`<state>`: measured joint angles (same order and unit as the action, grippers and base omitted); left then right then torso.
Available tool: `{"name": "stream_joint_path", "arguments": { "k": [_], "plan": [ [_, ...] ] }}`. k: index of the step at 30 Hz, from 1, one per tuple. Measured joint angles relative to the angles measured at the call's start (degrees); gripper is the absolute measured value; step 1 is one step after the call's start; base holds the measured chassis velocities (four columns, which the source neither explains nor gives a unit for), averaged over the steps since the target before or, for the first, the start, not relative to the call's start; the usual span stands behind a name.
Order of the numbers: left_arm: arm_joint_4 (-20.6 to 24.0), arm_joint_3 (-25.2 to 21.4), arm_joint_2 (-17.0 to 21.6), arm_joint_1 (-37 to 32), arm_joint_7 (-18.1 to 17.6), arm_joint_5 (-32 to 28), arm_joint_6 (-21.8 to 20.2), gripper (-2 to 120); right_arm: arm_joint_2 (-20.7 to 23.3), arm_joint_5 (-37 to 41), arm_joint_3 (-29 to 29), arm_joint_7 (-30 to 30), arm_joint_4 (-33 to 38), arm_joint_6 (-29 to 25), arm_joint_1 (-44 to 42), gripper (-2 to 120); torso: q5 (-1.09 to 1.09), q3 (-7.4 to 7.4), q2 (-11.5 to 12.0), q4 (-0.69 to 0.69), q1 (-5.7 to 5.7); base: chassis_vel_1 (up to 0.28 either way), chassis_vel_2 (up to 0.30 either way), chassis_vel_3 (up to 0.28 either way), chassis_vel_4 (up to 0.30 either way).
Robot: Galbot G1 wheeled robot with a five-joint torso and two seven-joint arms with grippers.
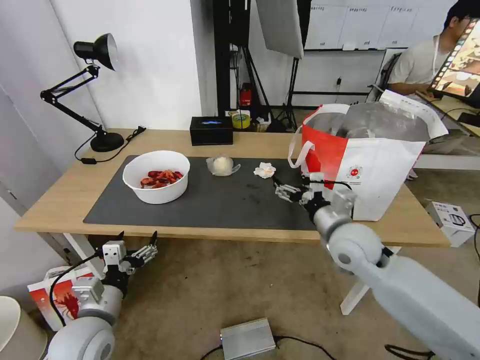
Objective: Pick up the trash from the table and place it into the takeout bag.
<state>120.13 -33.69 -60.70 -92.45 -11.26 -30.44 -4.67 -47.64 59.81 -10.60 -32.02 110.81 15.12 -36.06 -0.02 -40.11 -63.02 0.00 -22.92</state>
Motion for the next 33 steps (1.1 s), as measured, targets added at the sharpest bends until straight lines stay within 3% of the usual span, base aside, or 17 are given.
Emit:
{"name": "stream_joint_path", "arguments": {
  "k": [7, 16, 33],
  "plan": [
    [0.3, -0.1, -0.3, -0.5, 0.0, 0.3, 0.0, 100, -5.4, 4.8, -5.1, -7.5, -4.3, 5.1, 8.4, 100, 0.01, 0.0, 0.0, 0.0, 0.0, 0.0, 0.0, 0.0, 0.0],
    [0.6, -0.7, -0.3, -1.3, 0.0, 0.4, 0.1, 100, -11.1, 8.3, -8.1, -17.6, -8.7, 11.4, 13.0, 100, 0.01, 0.0, 0.0, 0.01, 0.0, 0.0, 0.0, 0.0, 0.0],
    [0.6, -0.1, -1.3, -1.5, 0.0, 1.4, 0.2, 100, -19.7, 12.4, -10.6, -20.9, -23.4, 15.1, 22.5, 100, 0.01, 0.0, 0.0, 0.01, 0.0, 0.0, 0.0, 0.0, 0.0]
  ]
}}
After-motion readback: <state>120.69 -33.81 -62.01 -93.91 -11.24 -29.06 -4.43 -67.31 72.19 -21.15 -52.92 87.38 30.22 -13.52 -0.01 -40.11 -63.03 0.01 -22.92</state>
